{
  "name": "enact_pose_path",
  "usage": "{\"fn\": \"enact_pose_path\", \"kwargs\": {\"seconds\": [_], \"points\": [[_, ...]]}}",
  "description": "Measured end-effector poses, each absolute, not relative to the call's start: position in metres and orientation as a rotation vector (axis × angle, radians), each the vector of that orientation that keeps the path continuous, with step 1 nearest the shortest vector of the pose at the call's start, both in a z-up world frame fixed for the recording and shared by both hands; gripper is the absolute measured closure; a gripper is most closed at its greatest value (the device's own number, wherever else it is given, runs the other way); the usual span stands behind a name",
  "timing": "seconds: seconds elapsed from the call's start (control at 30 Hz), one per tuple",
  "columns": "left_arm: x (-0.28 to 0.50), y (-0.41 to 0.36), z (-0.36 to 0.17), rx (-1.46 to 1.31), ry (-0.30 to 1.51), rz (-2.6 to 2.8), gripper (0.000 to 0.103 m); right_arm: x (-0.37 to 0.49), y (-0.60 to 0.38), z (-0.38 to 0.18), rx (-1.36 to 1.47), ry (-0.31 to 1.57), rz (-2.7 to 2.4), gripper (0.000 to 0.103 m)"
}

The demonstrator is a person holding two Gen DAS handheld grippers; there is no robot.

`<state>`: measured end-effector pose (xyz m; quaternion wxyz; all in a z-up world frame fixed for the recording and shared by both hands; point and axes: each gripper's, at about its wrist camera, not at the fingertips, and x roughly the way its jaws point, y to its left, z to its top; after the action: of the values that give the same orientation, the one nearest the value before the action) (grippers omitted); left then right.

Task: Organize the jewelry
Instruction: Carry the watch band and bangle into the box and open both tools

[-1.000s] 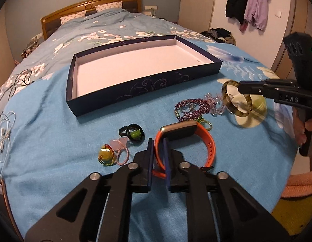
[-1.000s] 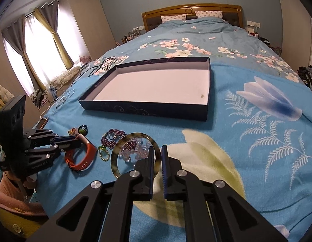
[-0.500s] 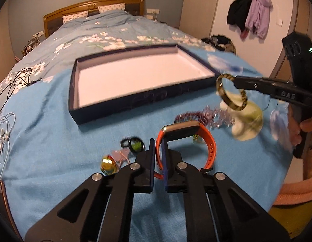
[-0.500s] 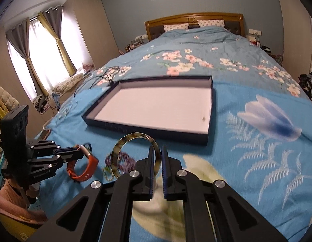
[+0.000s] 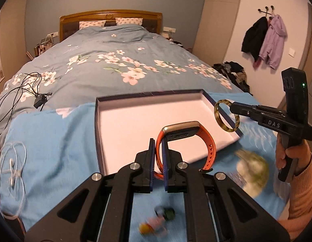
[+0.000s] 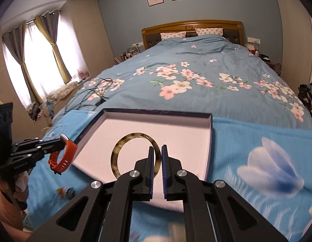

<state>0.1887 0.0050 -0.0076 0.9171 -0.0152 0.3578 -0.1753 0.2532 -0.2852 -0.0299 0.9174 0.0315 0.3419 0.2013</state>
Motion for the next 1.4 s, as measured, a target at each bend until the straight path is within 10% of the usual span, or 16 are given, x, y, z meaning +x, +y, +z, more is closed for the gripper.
{"fn": "enact_pose_path", "kwargs": {"seconds": [1.17, 1.4], "points": [[0.382, -0.013, -0.076, -0.036, 0.969, -0.183, 0.093, 0.377, -0.253, -0.071, 0.061, 0.895, 0.289, 0.092], [0.356, 0.001, -0.054, -0.049, 0.877, -0.173, 0.061, 0.319, -0.255, -0.034, 0.030, 0.758, 0.381, 0.072]]}}
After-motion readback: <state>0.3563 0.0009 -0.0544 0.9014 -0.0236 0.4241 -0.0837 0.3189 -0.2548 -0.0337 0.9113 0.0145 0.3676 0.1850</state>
